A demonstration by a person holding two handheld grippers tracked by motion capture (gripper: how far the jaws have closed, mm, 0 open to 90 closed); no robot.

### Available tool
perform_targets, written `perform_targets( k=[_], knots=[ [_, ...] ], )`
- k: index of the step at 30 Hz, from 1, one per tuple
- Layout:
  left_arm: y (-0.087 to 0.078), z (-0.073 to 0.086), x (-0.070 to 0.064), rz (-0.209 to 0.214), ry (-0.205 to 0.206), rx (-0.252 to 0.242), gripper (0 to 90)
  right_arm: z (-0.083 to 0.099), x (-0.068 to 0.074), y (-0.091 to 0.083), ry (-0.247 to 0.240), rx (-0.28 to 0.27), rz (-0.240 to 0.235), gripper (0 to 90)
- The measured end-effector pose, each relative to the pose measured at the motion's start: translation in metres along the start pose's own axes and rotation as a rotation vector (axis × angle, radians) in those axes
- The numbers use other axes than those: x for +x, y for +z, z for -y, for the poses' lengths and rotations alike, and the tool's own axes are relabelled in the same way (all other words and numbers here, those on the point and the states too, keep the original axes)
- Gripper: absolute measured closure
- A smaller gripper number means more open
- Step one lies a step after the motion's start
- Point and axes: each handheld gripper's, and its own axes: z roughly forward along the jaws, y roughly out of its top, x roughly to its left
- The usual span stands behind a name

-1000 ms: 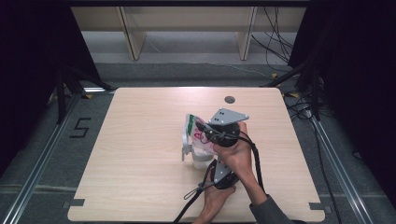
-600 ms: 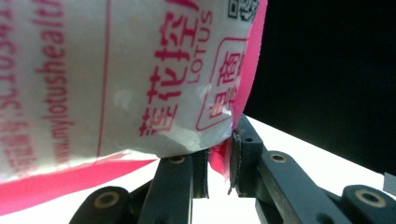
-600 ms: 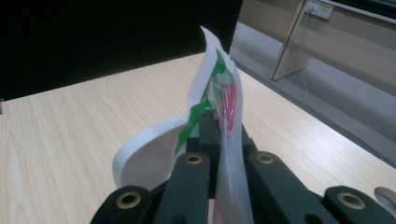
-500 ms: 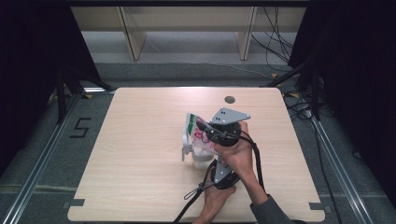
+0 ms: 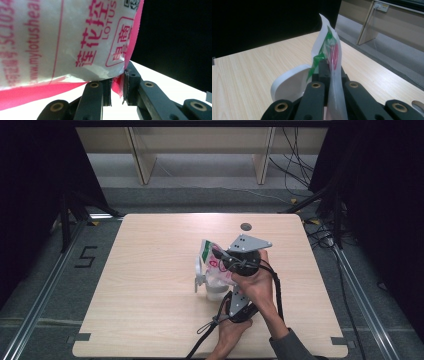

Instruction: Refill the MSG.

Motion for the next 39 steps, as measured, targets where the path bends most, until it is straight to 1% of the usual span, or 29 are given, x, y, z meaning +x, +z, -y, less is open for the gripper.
perform_targets(
  k=[2,4,5,6,7,8,9,12,13,14,15,17,18,19,20,21,22,23,25,26,27,29,30,31,35,36,37,38,39],
  knots=[
    [0.0,0.0,0.0,-0.003,0.003,0.004,78.8,0.0,-0.001,-0.002,0.012,0.009,0.002,89.8],
    [-0.001,0.0,0.0,-0.004,0.005,0.002,78.9,0.0,-0.001,-0.002,0.022,-0.007,0.003,89.8],
    [-0.001,0.0,0.0,-0.004,0.006,0.003,78.8,-0.001,-0.005,-0.004,-0.028,-0.023,0.005,89.9],
    [-0.001,0.0,0.0,-0.004,0.006,0.003,78.8,-0.001,-0.005,-0.004,-0.028,-0.023,0.005,89.9],
    [-0.001,0.0,0.0,-0.007,0.008,0.008,78.8,0.0,-0.003,-0.004,0.011,-0.022,-0.002,89.9],
    [-0.001,0.0,0.0,-0.009,0.013,0.011,78.8,0.0,-0.005,-0.005,0.0,-0.027,0.005,89.9],
    [-0.002,0.0,0.0,-0.011,0.015,0.01,78.8,0.0,-0.006,-0.005,0.002,-0.026,-0.012,89.9],
    [-0.001,0.001,0.0,-0.011,0.015,0.008,78.8,0.0,-0.006,-0.008,0.004,-0.026,-0.014,90.0],
    [0.0,0.001,-0.002,-0.012,-0.03,-0.028,78.8,-0.001,-0.005,-0.01,0.016,-0.018,-0.009,90.0],
    [-0.001,0.001,-0.002,-0.012,-0.028,-0.03,78.8,-0.001,-0.007,-0.01,0.008,-0.022,-0.014,90.0],
    [-0.001,0.001,-0.002,-0.012,-0.02,-0.024,78.8,-0.001,-0.007,-0.01,0.001,-0.043,-0.011,90.0],
    [-0.001,0.001,-0.002,-0.014,-0.018,-0.023,78.8,-0.001,-0.006,-0.012,0.008,-0.031,-0.021,90.0],
    [-0.001,0.001,-0.001,-0.015,-0.018,-0.021,78.8,-0.001,-0.006,-0.013,0.003,-0.047,-0.006,90.0],
    [-0.001,0.001,-0.002,-0.015,-0.023,-0.026,78.8,-0.001,-0.007,-0.013,0.001,-0.044,-0.024,90.0],
    [-0.002,0.001,-0.003,-0.026,-0.035,-0.038,78.7,-0.001,-0.006,-0.016,0.016,-0.028,-0.023,90.0],
    [-0.002,0.001,-0.003,-0.028,-0.032,-0.038,78.6,-0.002,-0.007,-0.018,-0.013,-0.047,-0.022,90.0],
    [-0.002,0.002,-0.003,-0.028,-0.032,-0.038,78.6,-0.002,-0.007,-0.018,-0.013,-0.047,-0.022,90.0],
    [-0.002,0.002,-0.002,-0.016,-0.011,-0.019,78.5,-0.002,-0.007,-0.02,-0.02,-0.047,-0.02,90.0],
    [-0.003,0.002,-0.002,-0.022,-0.005,-0.015,78.4,-0.002,-0.006,-0.021,-0.015,-0.044,-0.022,90.0],
    [-0.002,0.002,-0.004,-0.025,-0.027,-0.034,78.4,-0.001,-0.006,-0.022,-0.007,-0.037,-0.035,90.0],
    [-0.002,0.002,-0.004,-0.024,-0.026,-0.035,78.2,-0.001,-0.007,-0.024,-0.026,-0.053,-0.025,90.0],
    [-0.002,0.002,-0.005,-0.024,-0.027,-0.03,78.0,-0.001,-0.007,-0.025,-0.023,-0.057,-0.037,90.0],
    [-0.002,0.002,-0.004,-0.011,-0.013,-0.02,77.9,-0.001,-0.007,-0.027,-0.026,-0.053,-0.022,90.0],
    [-0.002,0.003,-0.005,-0.012,-0.014,-0.021,77.9,0.0,-0.007,-0.028,-0.015,-0.056,-0.02,90.0],
    [-0.001,0.004,-0.006,-0.012,-0.014,-0.013,76.3,0.001,-0.009,-0.035,-0.031,-0.061,-0.013,90.0],
    [-0.002,0.003,-0.005,-0.026,0.01,-0.01,76.2,0.002,-0.009,-0.036,-0.025,-0.068,-0.011,90.0],
    [-0.005,0.003,-0.003,-0.078,0.048,-0.007,76.1,0.003,-0.01,-0.039,-0.027,-0.074,-0.012,90.0],
    [-0.004,0.003,-0.003,-0.07,0.052,-0.001,76.1,0.003,-0.01,-0.039,-0.027,-0.074,-0.012,90.0],
    [-0.004,0.005,-0.004,-0.077,0.048,-0.001,76.0,0.005,-0.012,-0.042,-0.028,-0.072,-0.018,90.0]
  ],
)
